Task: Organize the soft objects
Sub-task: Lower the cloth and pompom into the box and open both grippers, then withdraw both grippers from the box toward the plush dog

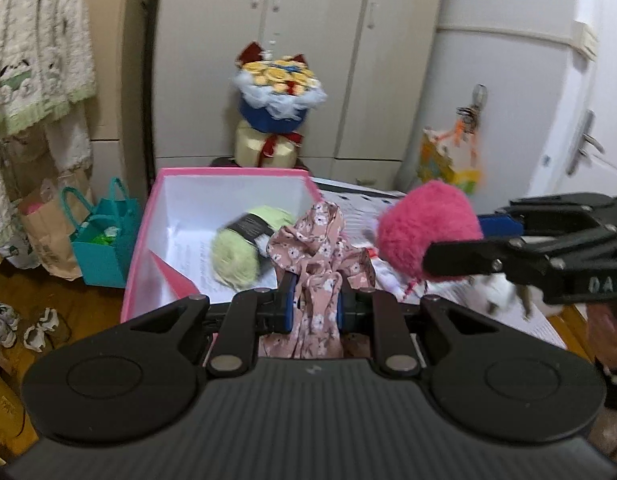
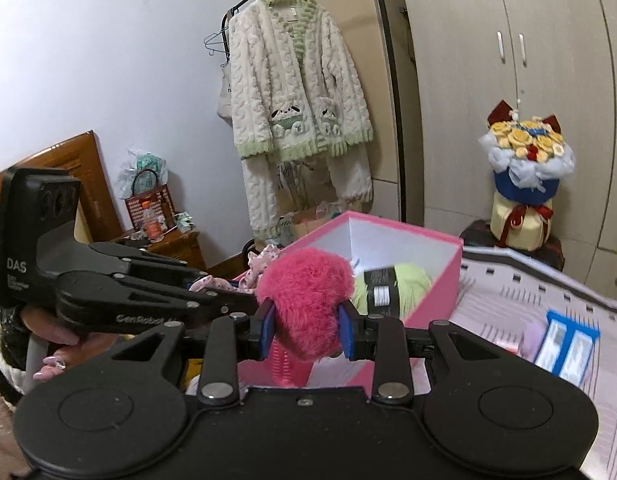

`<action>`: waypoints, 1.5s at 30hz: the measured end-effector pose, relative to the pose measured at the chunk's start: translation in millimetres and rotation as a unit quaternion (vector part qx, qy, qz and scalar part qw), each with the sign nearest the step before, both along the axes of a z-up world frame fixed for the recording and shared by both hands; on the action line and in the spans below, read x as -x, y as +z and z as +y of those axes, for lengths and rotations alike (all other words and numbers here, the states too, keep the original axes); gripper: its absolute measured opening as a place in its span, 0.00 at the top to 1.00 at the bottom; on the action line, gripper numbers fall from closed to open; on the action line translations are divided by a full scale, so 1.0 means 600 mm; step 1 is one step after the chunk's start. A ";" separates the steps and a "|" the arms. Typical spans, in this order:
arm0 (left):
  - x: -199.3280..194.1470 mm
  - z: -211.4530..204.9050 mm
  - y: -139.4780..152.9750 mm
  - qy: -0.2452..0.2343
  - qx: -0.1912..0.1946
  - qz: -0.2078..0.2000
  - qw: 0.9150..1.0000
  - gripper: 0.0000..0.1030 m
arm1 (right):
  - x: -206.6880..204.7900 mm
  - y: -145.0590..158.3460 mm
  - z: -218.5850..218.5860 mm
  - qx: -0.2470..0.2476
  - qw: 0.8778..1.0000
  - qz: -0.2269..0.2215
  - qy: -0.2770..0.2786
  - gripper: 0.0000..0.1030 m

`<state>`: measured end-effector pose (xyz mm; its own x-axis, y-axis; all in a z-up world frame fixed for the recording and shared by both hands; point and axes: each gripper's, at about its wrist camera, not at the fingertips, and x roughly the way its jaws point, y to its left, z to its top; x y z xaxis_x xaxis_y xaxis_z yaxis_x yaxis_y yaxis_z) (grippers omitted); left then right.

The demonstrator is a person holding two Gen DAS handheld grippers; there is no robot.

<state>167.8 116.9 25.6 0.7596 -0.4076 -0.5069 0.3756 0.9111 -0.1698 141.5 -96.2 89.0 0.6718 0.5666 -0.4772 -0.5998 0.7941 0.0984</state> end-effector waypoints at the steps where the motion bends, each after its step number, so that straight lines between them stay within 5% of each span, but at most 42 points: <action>1: -0.016 0.004 -0.002 0.005 -0.001 0.001 1.000 0.83 | -0.008 -0.002 0.006 0.005 1.000 -0.004 -0.003 0.64; 12: -0.168 -0.002 -0.070 0.008 -0.027 0.097 0.995 0.83 | -0.135 -0.081 0.055 0.111 0.994 0.012 0.003 0.64; 22: -0.209 -0.016 -0.098 -0.003 -0.044 0.141 0.989 0.80 | -0.172 -0.114 0.095 0.197 0.980 0.010 0.013 0.64; 29: -0.214 -0.016 -0.100 0.002 -0.040 0.137 0.990 0.78 | -0.182 -0.125 0.104 0.214 0.977 0.007 0.004 0.62; 34: -0.194 -0.014 -0.091 -0.005 -0.046 0.113 0.993 0.65 | -0.173 -0.125 0.106 0.209 0.978 0.005 -0.002 0.58; 38: -0.171 -0.006 -0.076 -0.008 -0.047 0.097 0.994 0.59 | -0.155 -0.116 0.105 0.196 0.981 -0.003 -0.006 0.40; 45: -0.119 0.011 -0.036 -0.006 -0.049 0.066 0.997 0.49 | -0.119 -0.090 0.096 0.171 0.985 0.001 -0.013 0.33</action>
